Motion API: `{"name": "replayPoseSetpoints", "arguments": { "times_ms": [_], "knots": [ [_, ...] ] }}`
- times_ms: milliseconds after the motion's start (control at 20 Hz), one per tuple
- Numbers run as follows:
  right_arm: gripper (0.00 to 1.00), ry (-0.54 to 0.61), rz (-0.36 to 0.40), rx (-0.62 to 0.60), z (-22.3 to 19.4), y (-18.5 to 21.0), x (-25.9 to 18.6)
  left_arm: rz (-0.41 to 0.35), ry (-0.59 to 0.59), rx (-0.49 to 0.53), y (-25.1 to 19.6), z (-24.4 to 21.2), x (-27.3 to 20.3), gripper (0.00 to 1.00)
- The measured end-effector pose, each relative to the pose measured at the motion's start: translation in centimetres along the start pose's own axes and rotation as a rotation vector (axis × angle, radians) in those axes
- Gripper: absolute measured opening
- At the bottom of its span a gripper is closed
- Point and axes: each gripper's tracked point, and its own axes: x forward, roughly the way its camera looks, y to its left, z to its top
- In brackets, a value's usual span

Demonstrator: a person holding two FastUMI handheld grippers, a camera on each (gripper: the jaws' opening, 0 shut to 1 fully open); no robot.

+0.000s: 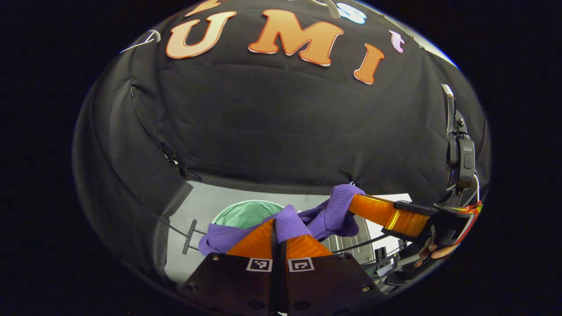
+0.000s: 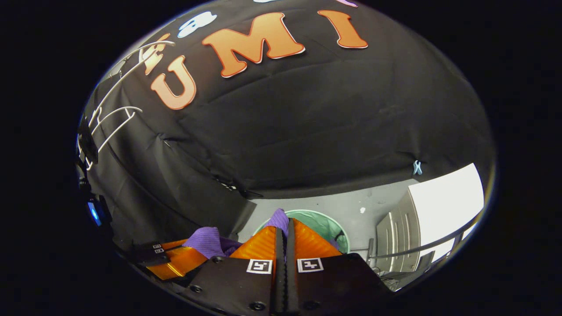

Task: Grasp the clothes on the hanger with both hands and then place them into the laundry hamper below.

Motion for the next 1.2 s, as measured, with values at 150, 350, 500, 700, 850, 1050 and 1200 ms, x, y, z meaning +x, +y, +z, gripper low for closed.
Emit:
{"name": "replayPoseSetpoints", "arguments": {
  "times_ms": [150,350,500,700,850,1050,1200],
  "knots": [
    [0.08,0.064,-0.044,0.005,-2.2,-2.4,1.0,0.034,0.072,0.011,1.4,-0.1,0.1,0.00],
    [0.08,0.136,-0.068,0.024,-4.2,-4.2,2.5,0.061,0.179,-0.027,2.4,-0.1,-0.2,0.00],
    [0.12,0.178,-0.083,0.002,-5.6,-5.4,3.1,0.068,0.224,-0.072,1.7,-0.7,-0.5,0.02],
    [0.08,0.214,-0.069,-0.013,-6.6,-5.9,3.9,0.099,0.282,-0.107,1.7,-1.9,-0.2,0.16],
    [0.22,0.215,-0.068,-0.029,-6.4,-6.6,3.6,0.115,0.316,-0.135,1.6,-2.3,-1.2,0.52],
    [0.47,0.191,-0.090,0.003,-6.2,-6.8,2.2,0.129,0.330,-0.148,1.6,-3.0,-1.4,0.99],
    [0.71,0.171,-0.123,0.027,-6.7,-6.6,0.8,0.113,0.335,-0.120,2.2,-3.4,-2.4,0.98]
  ]
}}
